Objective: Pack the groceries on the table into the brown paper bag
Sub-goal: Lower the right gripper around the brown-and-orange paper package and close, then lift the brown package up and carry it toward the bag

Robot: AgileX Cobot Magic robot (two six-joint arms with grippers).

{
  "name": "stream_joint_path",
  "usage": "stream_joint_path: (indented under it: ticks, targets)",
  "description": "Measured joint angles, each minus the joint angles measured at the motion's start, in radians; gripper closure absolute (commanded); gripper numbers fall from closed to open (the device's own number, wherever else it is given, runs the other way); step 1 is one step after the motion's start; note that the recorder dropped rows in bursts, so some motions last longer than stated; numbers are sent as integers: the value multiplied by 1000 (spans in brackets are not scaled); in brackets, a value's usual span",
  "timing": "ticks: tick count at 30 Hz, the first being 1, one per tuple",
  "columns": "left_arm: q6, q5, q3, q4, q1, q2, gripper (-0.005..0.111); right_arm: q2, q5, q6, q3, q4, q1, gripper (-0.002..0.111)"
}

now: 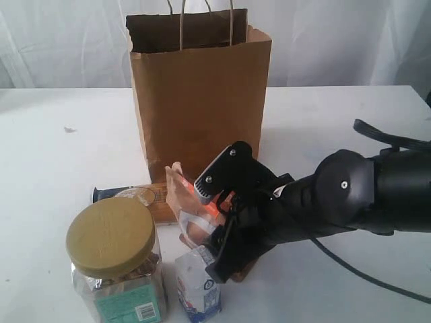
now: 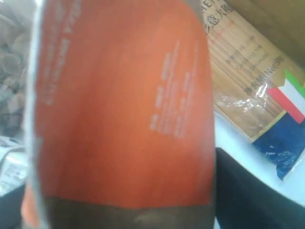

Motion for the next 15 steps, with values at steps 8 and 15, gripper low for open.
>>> stream_joint_path:
  ticks: [8,15]
  targets:
    - [0,0,0,0,0,0,107,0,0,-4,-2,0,0,79]
    - [0,0,0,0,0,0,107,0,0,-4,-2,0,0,83]
